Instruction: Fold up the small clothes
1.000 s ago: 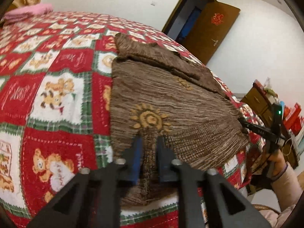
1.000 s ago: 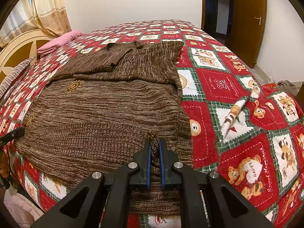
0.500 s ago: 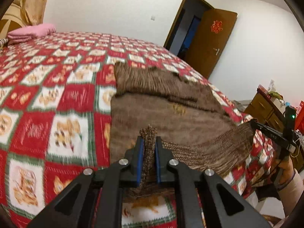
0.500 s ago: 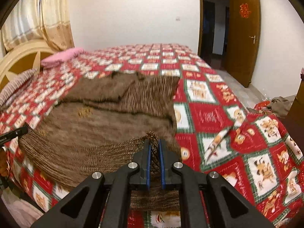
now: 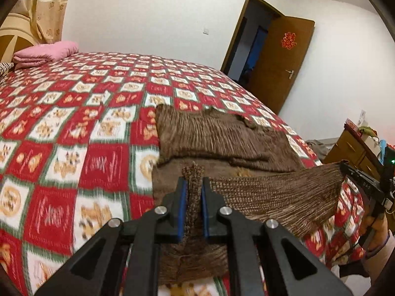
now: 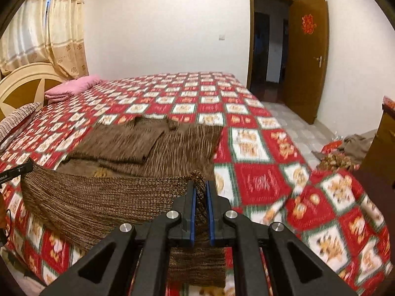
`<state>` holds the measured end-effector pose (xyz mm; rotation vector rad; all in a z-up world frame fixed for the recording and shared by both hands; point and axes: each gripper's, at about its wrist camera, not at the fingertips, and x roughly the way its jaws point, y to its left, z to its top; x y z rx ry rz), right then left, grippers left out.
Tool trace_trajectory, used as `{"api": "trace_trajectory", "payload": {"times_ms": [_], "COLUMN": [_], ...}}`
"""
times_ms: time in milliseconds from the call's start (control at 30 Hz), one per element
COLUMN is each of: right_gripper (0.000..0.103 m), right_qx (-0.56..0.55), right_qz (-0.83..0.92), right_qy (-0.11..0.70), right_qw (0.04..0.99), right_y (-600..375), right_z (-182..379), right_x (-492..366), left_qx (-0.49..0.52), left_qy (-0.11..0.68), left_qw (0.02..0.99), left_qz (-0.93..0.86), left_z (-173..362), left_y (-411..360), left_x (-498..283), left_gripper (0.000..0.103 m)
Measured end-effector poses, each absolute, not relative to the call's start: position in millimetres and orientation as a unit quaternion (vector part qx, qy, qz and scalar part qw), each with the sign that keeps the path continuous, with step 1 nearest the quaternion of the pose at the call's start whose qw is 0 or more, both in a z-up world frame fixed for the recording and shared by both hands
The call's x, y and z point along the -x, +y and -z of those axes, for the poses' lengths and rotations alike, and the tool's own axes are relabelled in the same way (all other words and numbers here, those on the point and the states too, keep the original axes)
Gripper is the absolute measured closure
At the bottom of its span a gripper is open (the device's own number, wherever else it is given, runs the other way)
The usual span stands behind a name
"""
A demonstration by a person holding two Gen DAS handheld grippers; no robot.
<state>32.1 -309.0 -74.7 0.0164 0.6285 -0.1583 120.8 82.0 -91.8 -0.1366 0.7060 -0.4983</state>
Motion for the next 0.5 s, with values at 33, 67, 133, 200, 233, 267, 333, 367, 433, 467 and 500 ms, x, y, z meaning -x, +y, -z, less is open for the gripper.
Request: {"api": "trace_trajectory", "payload": {"times_ms": [33,67,133,200,233,267,333,367,433,467,500], "right_gripper": [0.096,0.096,0.096,0.096,0.096,0.096,0.096,0.096,0.096,0.096,0.096], "right_qx": [-0.001,0.005,0.015,0.015,0.012,0.009,0.011,0.012,0.011,0.011,0.013], "right_qz": [0.080,0.082,0.084,0.087,0.087,0.089,0.095,0.098,0.100,0.103,0.106], "right_qy": [0.305,0.302,0.298,0.297,0.297,0.295,0.293,0.293,0.296,0.297,0.299], "right_qw": [0.949,0.950,0.951,0.951,0.951,0.951,0.951,0.951,0.950,0.949,0.948], "right_y": [-309,-310,-311,-315,-317,-320,-325,-328,-333,-335,-337], "right_z": [71,67,61,57,55,53,51,50,50,51,52], "right_x": [-39,-45,-64,-81,-89,-101,-115,-128,-145,-154,-166], "left_qx": [0.066,0.066,0.070,0.078,0.084,0.088,0.093,0.094,0.094,0.094,0.094], "left_qy": [0.340,0.339,0.339,0.342,0.345,0.347,0.351,0.353,0.356,0.358,0.359], "left_qw": [0.907,0.908,0.908,0.908,0.907,0.906,0.905,0.905,0.905,0.905,0.905], "left_qz": [0.239,0.237,0.234,0.231,0.228,0.226,0.222,0.218,0.214,0.211,0.209], "left_z": [89,86,80,77,75,74,74,74,74,74,74], "left_y": [80,78,75,72,70,68,63,61,56,53,49], "left_x": [-129,-137,-152,-168,-181,-189,-208,-219,-235,-246,-257], "left_gripper": [0.092,0.092,0.092,0.092,0.092,0.092,0.092,0.092,0.092,0.092,0.092]}}
